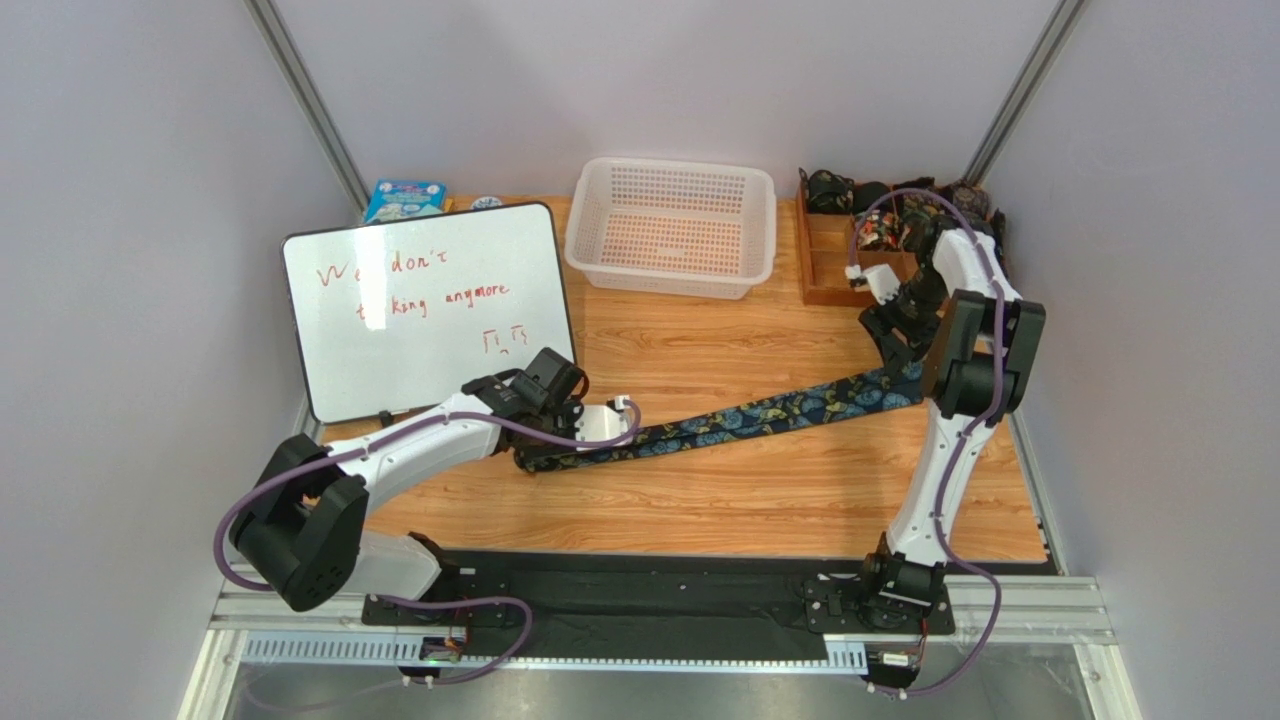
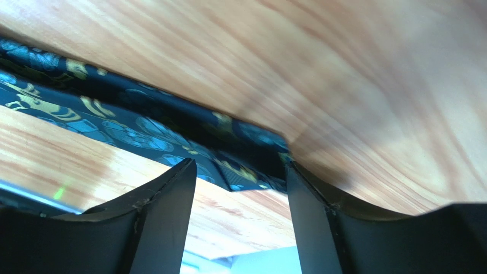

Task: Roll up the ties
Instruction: Flatten out the tie at the center of the board, then roll the tie at the center of the board.

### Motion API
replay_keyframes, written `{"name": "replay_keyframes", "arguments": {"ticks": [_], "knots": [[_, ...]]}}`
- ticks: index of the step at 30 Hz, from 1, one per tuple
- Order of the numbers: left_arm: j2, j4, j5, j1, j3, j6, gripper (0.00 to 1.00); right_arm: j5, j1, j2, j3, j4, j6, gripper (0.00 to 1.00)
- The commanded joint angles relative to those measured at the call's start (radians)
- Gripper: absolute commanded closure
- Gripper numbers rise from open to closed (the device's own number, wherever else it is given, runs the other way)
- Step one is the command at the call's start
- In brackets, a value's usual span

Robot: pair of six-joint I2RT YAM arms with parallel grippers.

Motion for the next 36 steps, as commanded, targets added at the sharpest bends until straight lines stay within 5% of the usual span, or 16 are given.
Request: {"name": "replay_keyframes", "arguments": {"ticks": [1,8,16,25,29,32,36], "knots": [[-0.019,0.019,-0.012,0.001,0.011,-0.029,1.0,-0.08,-0.048,-0.04,-0.013,-0.307,0.0,0.35],[-0.053,0.009,-0.036,0.001,0.018,-0.041,1.0,-0.105,-0.046,-0.005,-0.051,-0.206,0.078,0.35],[-0.087,-0.009,-0.052,0.001,0.01,-0.064,1.0,0.136,-0.039,-0.084,-0.245,0.11,0.141,0.33],[-0.062,-0.014,-0.02,0.001,0.054,-0.108,1.0,-0.088,-0.124,-0.307,-0.199,0.1,0.161,0.28],[-0.057,-0.015,0.0,0.001,0.064,-0.119,1.0,-0.152,-0.135,-0.377,-0.28,0.035,0.166,0.37],[-0.053,-0.01,-0.004,0.001,0.065,-0.125,1.0,-0.134,-0.129,-0.4,-0.399,0.061,0.213,0.64],[-0.054,-0.006,-0.01,0.003,0.056,-0.145,1.0,-0.103,-0.115,-0.419,-0.519,0.148,0.281,0.73]]}}
